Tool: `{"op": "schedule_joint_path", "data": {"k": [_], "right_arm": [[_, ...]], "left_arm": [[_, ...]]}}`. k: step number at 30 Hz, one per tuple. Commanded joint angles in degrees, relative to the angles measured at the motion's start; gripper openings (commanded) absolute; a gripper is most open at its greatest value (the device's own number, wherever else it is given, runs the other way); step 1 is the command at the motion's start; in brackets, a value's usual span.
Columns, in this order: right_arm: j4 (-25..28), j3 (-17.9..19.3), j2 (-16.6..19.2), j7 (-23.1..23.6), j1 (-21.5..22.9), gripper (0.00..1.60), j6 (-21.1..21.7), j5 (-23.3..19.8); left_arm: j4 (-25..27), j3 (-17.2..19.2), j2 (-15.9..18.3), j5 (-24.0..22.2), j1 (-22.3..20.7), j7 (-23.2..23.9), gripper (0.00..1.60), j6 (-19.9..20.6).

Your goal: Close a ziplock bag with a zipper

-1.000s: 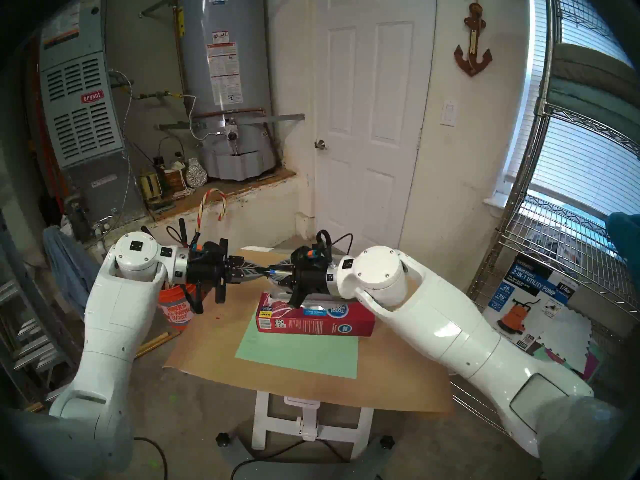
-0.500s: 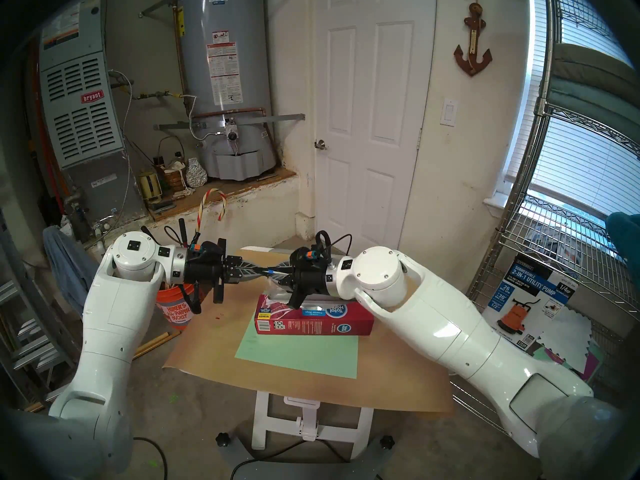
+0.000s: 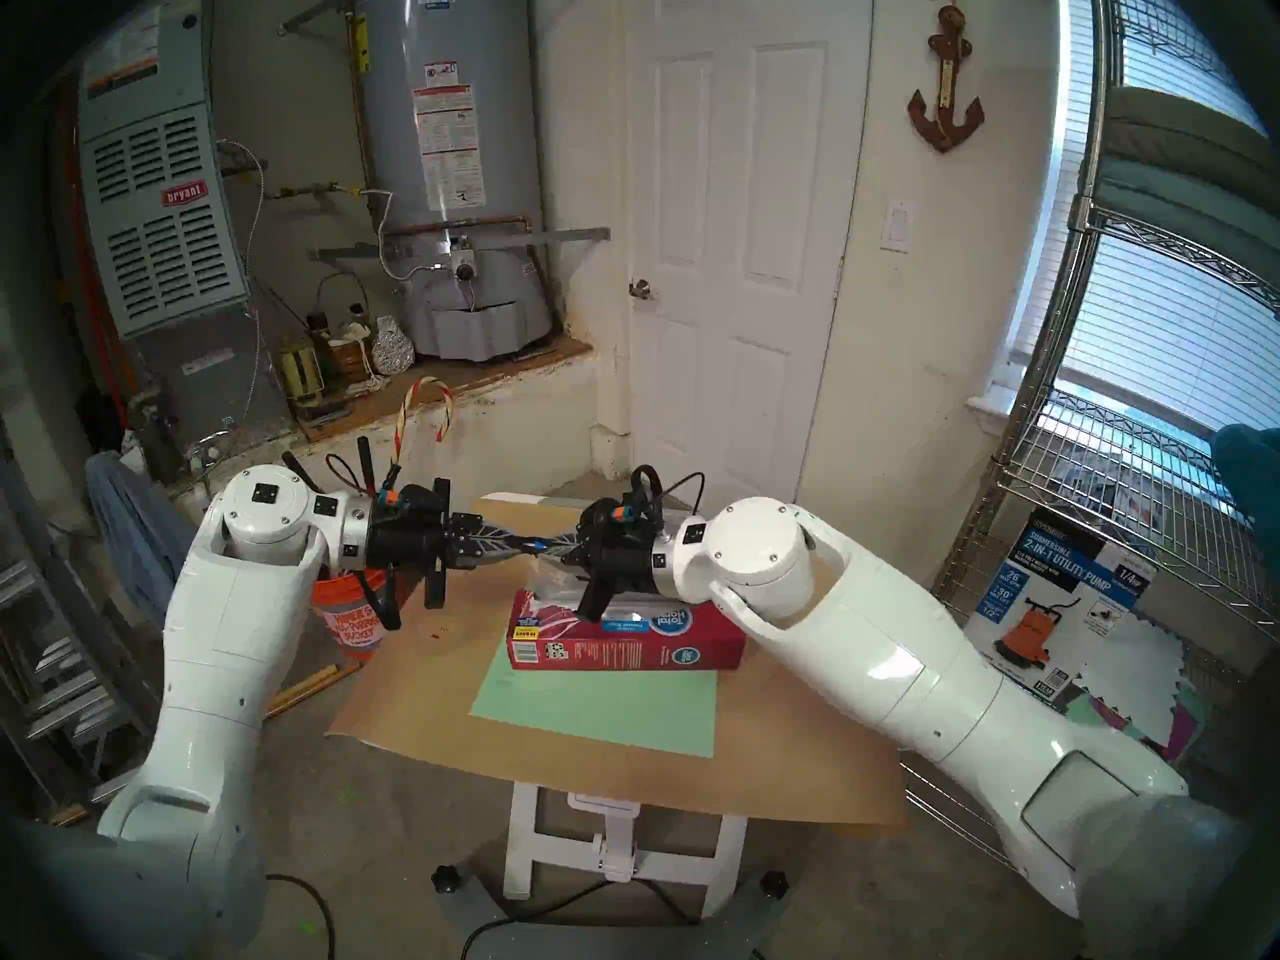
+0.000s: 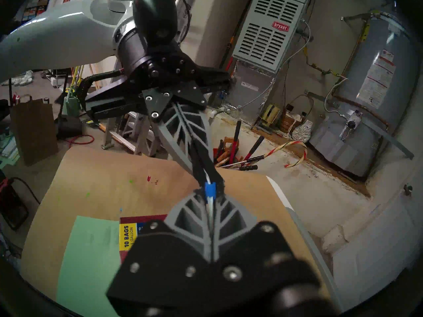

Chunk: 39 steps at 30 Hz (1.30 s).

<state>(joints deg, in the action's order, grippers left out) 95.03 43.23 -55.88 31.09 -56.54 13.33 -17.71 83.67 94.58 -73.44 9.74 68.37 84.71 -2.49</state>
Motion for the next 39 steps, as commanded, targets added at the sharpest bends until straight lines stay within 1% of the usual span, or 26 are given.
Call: {"op": "schedule_joint_path", "data": {"k": [1, 11, 17, 22, 27, 34, 39], "right_arm": [[1.7, 0.6, 1.2, 0.1, -0.4, 0.00, -0.8, -0.2], [2.2, 1.0, 3.8, -0.5, -0.9, 0.00, -1.9, 1.1], [3.1, 1.4, 5.5, -1.1, -2.0, 0.00, -2.2, 1.9], [3.8, 2.4, 6.8, -2.3, -3.0, 0.00, -2.6, 2.3], [4.4, 3.2, 8.2, -2.2, -3.2, 0.00, -2.9, 2.5], [5.2, 5.2, 12.1, -2.0, -4.9, 0.00, -3.3, 2.4], [5.2, 5.9, 15.3, -1.6, -6.2, 0.00, -4.4, 3.0]], "left_arm": [[1.7, 0.3, -0.2, -0.4, -0.5, -0.2, 0.00, -0.1], [2.7, 1.1, 0.2, -0.5, 0.0, 0.0, 0.00, 0.3], [3.8, 2.4, 0.7, -1.3, 1.1, 0.3, 0.00, 0.4], [3.6, 3.5, 1.2, -1.5, 1.8, 0.3, 0.00, 0.3], [3.0, 4.0, 1.5, -1.7, 2.1, 0.3, 0.00, 0.0], [1.2, 4.1, 2.2, -1.4, 2.1, 0.3, 0.00, -0.6], [-0.7, 4.1, 2.6, -1.2, 1.2, 0.3, 0.00, -1.3]]}}
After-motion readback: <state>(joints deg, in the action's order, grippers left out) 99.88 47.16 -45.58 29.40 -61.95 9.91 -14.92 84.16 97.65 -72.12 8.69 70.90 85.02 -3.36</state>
